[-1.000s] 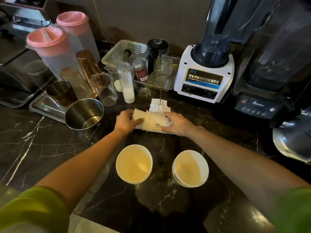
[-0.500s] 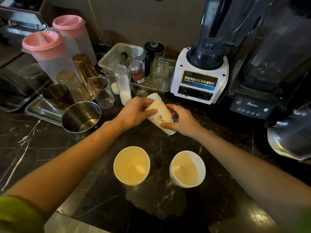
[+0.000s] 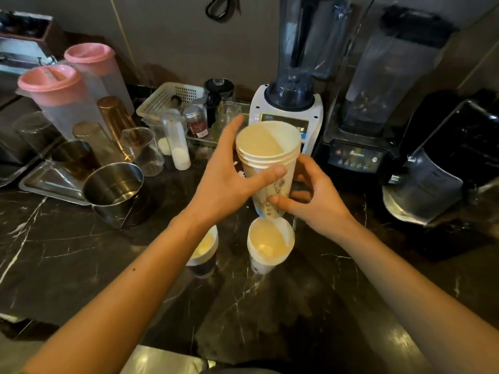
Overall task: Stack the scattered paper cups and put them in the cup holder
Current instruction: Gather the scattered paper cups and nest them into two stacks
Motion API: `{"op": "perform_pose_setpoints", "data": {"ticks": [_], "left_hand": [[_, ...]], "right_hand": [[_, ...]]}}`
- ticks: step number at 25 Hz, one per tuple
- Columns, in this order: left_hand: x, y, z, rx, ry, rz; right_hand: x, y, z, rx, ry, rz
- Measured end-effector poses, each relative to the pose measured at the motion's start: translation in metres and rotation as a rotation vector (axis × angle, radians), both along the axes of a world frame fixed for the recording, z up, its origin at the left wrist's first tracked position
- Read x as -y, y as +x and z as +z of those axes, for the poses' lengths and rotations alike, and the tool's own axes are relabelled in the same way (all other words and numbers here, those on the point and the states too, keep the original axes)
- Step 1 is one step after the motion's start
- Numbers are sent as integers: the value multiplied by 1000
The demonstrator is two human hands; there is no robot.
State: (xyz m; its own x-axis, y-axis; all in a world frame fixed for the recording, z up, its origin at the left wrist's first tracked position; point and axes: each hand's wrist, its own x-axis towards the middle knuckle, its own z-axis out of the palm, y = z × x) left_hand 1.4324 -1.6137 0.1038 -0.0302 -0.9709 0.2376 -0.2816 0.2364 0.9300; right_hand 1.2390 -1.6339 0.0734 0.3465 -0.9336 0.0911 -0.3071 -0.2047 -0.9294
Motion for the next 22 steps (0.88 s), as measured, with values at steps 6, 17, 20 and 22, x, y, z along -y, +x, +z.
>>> {"op": "perform_pose_setpoints", "data": {"ticks": [6, 17, 20, 22], "left_hand": [[-40, -15, -33, 20, 59, -94], [-56, -20, -106, 174, 212, -151], [-58, -21, -115, 171, 232, -145], [-56, -17, -118, 166, 244, -155]], "right_hand": [[-39, -25, -36, -79, -4, 25], [-56, -34, -83, -203, 59, 22], [-57, -35, -87, -208, 87, 74], [-55, -32, -91, -211, 81, 90]]}}
